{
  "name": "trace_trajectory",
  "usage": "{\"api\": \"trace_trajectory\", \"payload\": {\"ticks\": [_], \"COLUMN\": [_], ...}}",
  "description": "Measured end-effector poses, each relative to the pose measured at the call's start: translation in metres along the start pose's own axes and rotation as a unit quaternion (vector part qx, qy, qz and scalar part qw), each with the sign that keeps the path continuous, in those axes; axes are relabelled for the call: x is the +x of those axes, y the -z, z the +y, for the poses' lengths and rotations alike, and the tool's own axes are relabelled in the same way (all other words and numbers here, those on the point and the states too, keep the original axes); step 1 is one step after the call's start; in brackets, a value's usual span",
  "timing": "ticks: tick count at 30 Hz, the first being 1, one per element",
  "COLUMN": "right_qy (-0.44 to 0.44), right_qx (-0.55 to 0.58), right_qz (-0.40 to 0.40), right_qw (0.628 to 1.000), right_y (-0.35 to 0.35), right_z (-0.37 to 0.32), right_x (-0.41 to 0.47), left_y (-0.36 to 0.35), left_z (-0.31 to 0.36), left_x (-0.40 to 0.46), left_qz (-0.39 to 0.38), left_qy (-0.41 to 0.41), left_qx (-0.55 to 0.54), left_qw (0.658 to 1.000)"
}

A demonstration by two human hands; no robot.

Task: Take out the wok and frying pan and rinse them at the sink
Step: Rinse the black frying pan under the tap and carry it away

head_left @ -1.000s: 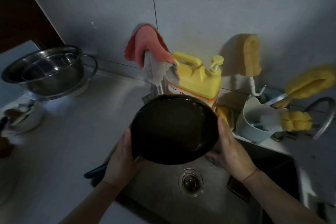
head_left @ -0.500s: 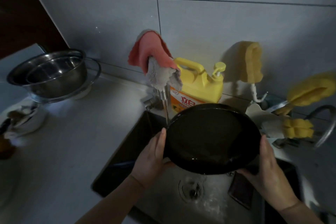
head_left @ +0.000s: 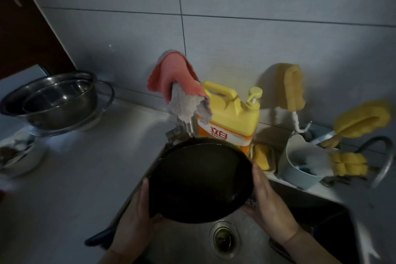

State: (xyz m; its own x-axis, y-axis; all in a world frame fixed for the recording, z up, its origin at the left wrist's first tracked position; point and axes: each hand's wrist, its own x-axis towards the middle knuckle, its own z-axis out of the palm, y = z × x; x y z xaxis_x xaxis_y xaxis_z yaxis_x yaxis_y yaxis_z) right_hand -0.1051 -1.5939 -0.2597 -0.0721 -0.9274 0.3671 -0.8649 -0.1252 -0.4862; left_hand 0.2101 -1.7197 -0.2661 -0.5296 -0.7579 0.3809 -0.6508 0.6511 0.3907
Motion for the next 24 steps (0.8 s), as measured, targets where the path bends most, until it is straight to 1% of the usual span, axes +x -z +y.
{"api": "trace_trajectory", "payload": {"ticks": [3,6,7,10,11,13,15,19,24], "right_qy": [0.025,0.043,0.045,0.046,0.04,0.027,0.014,-0.012,-0.023], "right_qx": [0.012,0.009,0.002,0.0,0.002,-0.009,-0.018,-0.018,-0.024], "right_qz": [-0.01,-0.021,-0.024,-0.025,-0.022,-0.015,-0.003,0.023,0.033], "right_qw": [1.0,0.999,0.999,0.999,0.999,0.999,1.0,1.0,0.999], "right_y": [-0.011,-0.017,-0.018,-0.02,-0.019,-0.015,-0.009,0.011,0.03], "right_z": [-0.012,-0.023,-0.026,-0.025,-0.022,-0.014,-0.004,0.01,0.024], "right_x": [0.012,0.02,0.022,0.02,0.017,0.01,0.001,-0.012,-0.028], "left_y": [0.008,0.01,0.011,0.02,0.021,0.019,0.013,-0.002,-0.013], "left_z": [-0.02,-0.038,-0.038,-0.025,-0.021,-0.014,-0.008,0.017,0.041], "left_x": [-0.008,-0.016,-0.017,-0.007,-0.005,-0.002,0.0,0.014,0.031], "left_qz": [0.025,0.068,0.07,0.053,0.044,0.014,-0.016,-0.049,-0.043], "left_qy": [0.031,0.022,0.026,0.05,0.046,0.013,-0.001,-0.025,-0.081], "left_qx": [-0.002,0.011,0.018,0.017,0.014,0.006,-0.005,-0.007,-0.012], "left_qw": [0.999,0.997,0.997,0.997,0.998,1.0,1.0,0.998,0.996]}}
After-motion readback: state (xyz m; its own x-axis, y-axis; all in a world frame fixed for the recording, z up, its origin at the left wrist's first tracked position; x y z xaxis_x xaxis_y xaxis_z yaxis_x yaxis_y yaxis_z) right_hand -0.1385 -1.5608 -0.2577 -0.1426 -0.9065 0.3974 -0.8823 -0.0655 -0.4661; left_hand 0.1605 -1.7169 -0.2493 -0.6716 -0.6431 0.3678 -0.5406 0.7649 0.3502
